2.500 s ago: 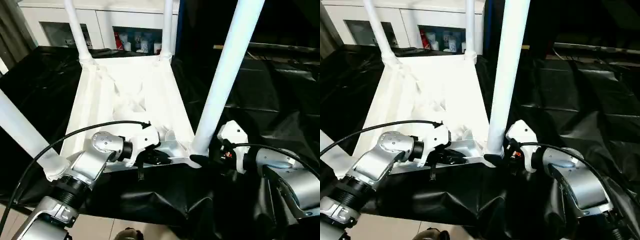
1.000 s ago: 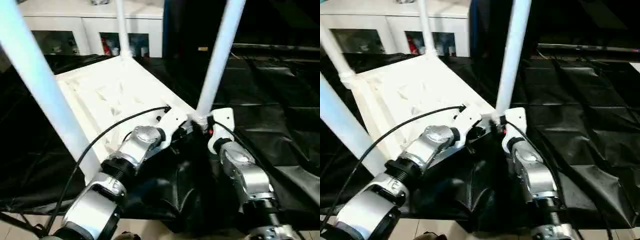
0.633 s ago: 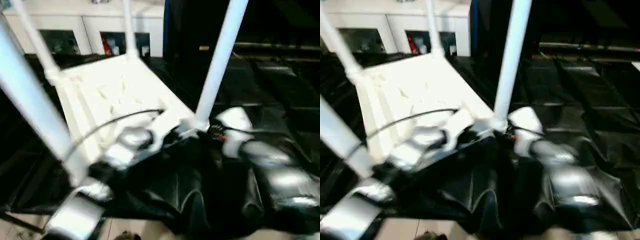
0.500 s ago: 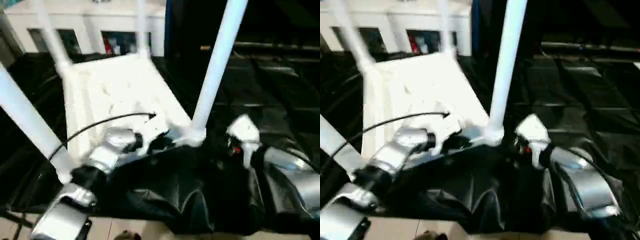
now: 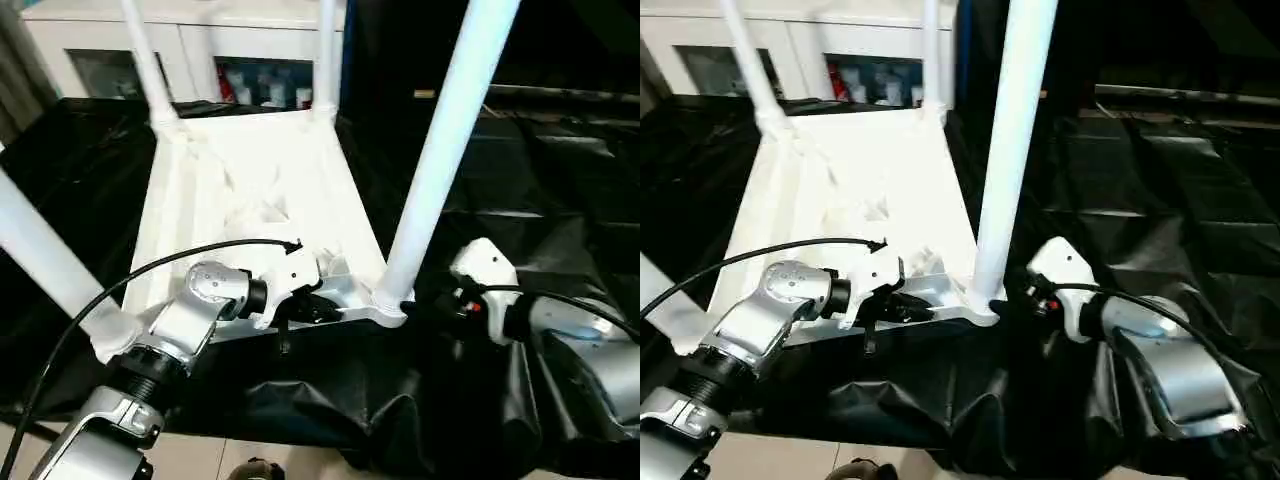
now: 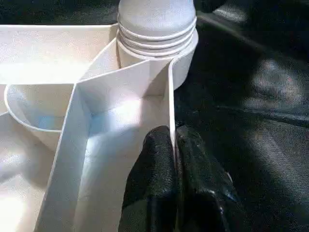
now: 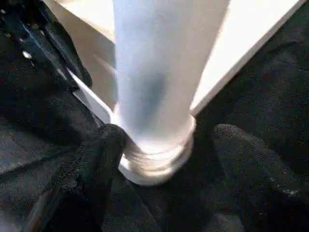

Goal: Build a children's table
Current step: Rotate leg to tighten

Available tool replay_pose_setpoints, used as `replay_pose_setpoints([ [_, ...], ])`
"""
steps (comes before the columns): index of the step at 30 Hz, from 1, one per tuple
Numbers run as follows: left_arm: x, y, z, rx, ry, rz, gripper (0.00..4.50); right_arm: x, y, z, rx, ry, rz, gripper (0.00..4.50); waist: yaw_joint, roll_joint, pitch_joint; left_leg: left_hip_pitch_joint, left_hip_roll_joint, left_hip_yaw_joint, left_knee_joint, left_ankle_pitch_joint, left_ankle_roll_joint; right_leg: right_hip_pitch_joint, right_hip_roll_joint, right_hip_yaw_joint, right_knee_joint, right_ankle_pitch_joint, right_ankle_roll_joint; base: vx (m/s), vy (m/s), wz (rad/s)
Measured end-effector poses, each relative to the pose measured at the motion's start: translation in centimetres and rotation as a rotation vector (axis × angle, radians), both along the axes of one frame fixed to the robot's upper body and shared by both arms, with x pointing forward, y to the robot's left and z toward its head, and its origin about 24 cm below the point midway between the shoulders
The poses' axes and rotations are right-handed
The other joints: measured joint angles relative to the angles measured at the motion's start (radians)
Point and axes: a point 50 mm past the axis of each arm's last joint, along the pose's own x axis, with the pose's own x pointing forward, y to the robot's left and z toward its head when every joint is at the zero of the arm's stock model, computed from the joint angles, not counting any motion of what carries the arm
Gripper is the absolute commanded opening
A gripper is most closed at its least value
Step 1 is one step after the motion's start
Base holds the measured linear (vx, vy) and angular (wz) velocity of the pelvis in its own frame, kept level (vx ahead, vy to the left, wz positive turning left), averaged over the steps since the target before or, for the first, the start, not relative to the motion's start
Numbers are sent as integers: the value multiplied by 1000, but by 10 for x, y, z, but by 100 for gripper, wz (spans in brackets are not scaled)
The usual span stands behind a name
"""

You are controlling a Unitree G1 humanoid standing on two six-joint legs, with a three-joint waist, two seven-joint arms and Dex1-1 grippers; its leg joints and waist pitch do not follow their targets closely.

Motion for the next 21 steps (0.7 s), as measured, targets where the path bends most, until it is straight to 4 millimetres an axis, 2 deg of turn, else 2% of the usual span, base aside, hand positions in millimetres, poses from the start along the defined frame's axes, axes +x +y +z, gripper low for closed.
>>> replay_pose_setpoints([
  [6, -4, -8, -1, -5, 6, -32, 0, 1, 9, -1, 7, 11, 45, 330, 9, 0, 0, -1, 0, 0, 0, 0, 0, 0, 0, 0, 0, 0, 0, 0, 0, 0],
  [15, -5, -8, -1, -3, 11, -28, 0, 4, 10, -6, 15, 29, 34, 330, 9, 0, 0, 0, 0, 0, 0, 0, 0, 0, 0, 0, 1, 0, 0, 0, 0, 0],
  [16, -5, -8, -1, -3, 10, -28, 0, 4, 10, -6, 15, 30, 34, 314, 9, 0, 0, 0, 0, 0, 0, 0, 0, 0, 0, 0, 1, 0, 0, 0, 0, 0],
  [19, -5, -8, -1, -3, 9, -28, 0, 4, 9, -6, 15, 30, 34, 314, 9, 0, 0, 0, 0, 0, 0, 0, 0, 0, 0, 0, 1, 0, 0, 0, 0, 0],
  [20, -5, -8, -1, -2, 9, -28, 0, 4, 9, -6, 15, 30, 34, 280, 9, 0, 0, 0, 0, 0, 0, 0, 0, 0, 0, 0, 1, 0, 0, 0, 0, 0],
  [21, -5, -8, -1, -2, 9, -28, 0, 4, 9, -6, 15, 30, 34, 280, 9, 0, 0, 0, 0, 0, 0, 0, 0, 0, 0, 0, 1, 0, 0, 0, 0, 0],
])
